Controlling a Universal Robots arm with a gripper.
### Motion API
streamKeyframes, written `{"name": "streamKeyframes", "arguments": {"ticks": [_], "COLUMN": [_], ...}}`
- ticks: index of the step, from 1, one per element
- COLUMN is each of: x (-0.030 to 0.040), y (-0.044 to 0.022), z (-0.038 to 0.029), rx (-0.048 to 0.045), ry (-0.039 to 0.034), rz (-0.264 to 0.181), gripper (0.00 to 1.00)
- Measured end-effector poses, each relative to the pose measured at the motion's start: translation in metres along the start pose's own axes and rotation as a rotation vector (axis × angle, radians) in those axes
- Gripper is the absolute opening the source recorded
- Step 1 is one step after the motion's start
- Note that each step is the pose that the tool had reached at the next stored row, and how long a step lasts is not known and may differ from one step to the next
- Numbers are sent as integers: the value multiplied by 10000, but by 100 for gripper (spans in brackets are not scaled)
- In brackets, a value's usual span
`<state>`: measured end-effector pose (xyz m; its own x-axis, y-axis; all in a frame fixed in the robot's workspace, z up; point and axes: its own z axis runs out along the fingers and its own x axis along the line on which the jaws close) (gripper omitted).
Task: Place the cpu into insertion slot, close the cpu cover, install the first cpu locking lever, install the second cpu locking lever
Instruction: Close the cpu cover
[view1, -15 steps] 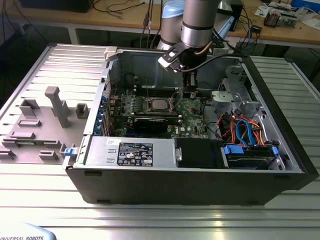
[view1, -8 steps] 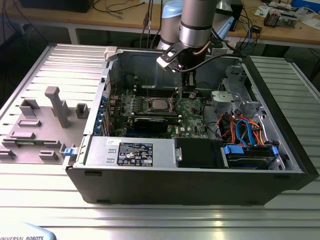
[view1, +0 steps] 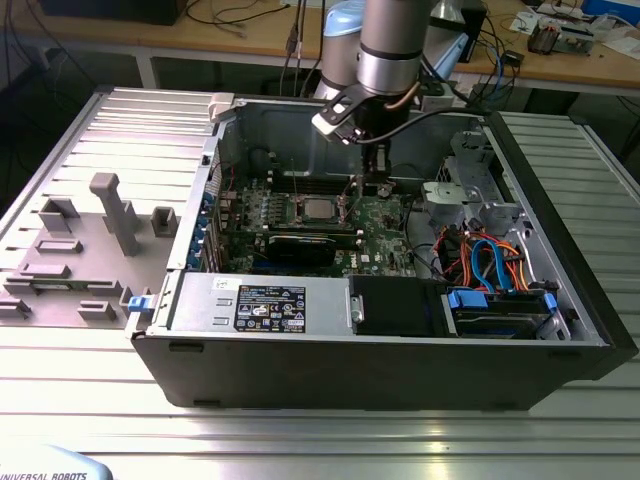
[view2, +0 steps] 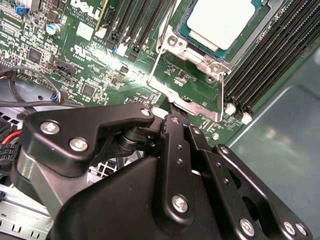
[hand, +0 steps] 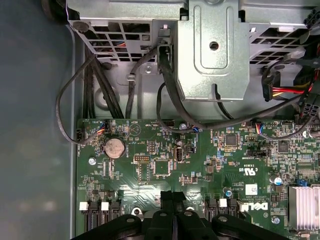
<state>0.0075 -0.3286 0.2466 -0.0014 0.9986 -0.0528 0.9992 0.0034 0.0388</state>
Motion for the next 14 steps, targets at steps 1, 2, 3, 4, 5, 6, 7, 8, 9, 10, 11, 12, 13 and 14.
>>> {"name": "streamKeyframes", "arguments": {"ticks": [1, 2, 3, 4, 5, 6, 7, 8, 9, 10, 11, 12, 13, 14], "x": [0, 0, 0, 0, 0, 0, 0, 0, 0, 0, 0, 0, 0, 0], "y": [0, -1, -1, -1, -3, -5, -15, -24, -32, -45, -60, -71, -77, -87], "z": [0, 0, 0, 0, 0, 0, 0, -1, -1, -2, -2, -3, -3, -3], "rx": [0, 0, 0, 0, 0, 0, 0, 0, 0, 0, 0, 0, 0, 0], "ry": [0, 0, 0, 0, 0, 0, 1, 0, 1, 0, 1, 0, 0, 1], "rz": [-2, -1, -1, -1, 0, 3, 0, 1, 0, -1, 0, 0, 0, 0], "gripper": [11, 11, 11, 11, 11, 11, 11, 11, 11, 11, 11, 11, 11, 11]}}
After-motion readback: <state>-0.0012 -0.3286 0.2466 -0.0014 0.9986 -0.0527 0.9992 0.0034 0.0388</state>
